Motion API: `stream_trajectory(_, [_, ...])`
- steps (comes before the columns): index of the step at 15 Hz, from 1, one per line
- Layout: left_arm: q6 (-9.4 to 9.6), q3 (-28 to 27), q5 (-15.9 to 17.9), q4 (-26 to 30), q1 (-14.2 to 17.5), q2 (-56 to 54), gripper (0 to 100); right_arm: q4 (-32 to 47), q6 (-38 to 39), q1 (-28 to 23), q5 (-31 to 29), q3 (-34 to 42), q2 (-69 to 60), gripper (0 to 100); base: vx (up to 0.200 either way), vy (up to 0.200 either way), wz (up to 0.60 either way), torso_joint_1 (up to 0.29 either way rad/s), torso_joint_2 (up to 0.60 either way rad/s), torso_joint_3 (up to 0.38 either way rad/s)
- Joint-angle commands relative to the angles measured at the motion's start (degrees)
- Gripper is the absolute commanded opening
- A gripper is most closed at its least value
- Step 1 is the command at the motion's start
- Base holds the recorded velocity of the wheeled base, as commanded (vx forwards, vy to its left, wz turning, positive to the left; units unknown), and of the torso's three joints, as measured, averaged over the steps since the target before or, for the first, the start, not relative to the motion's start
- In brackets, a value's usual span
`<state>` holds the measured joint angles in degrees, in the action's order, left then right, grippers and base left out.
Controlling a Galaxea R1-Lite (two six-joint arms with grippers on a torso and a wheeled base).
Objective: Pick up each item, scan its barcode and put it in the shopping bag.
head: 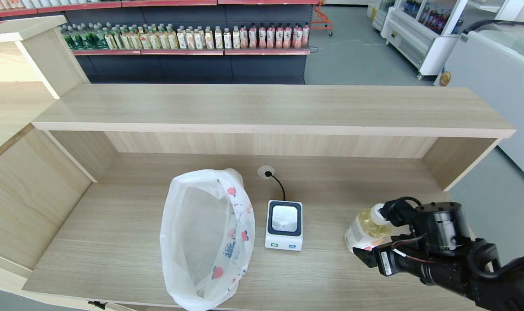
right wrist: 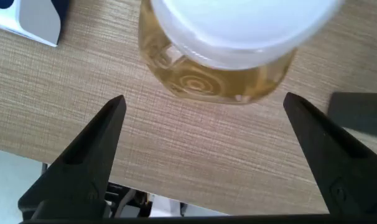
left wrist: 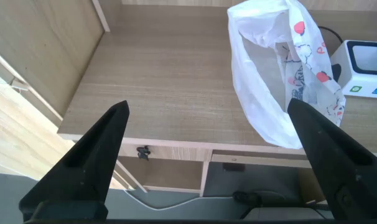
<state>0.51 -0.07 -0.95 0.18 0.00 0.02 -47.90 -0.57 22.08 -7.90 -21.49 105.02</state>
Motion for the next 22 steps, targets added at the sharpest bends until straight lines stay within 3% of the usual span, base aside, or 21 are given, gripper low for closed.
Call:
stream_trajectory(1, [0.02,0.0,0.0,0.0,0.0,0.0,100,-5.0,0.0,2.7,-1.2,0.4,7.4,100,0.0,0.0,0.0,0.0,0.0,0.0])
stream_trajectory(6, [0.02,0.0,0.0,0.0,0.0,0.0,100,-17.8,-1.1,2.4,-1.9,0.7,13.6,100,0.0,0.0,0.0,0.0,0.0,0.0])
stream_trajectory(17, [0.02,0.1,0.0,0.0,0.0,0.0,100,-25.5,-4.2,2.1,-1.1,-4.1,17.0,100,0.0,0.0,0.0,0.0,0.0,0.0])
stream_trajectory(18, [0.02,0.0,0.0,0.0,0.0,0.0,100,-27.1,-4.3,2.2,-1.0,-4.0,17.4,0,0.0,0.0,0.0,0.0,0.0,0.0])
stream_trajectory(22, [0.02,0.0,0.0,0.0,0.0,0.0,100,-27.6,-4.5,2.3,-0.9,-5.6,17.4,0,0.0,0.0,0.0,0.0,0.0,0.0])
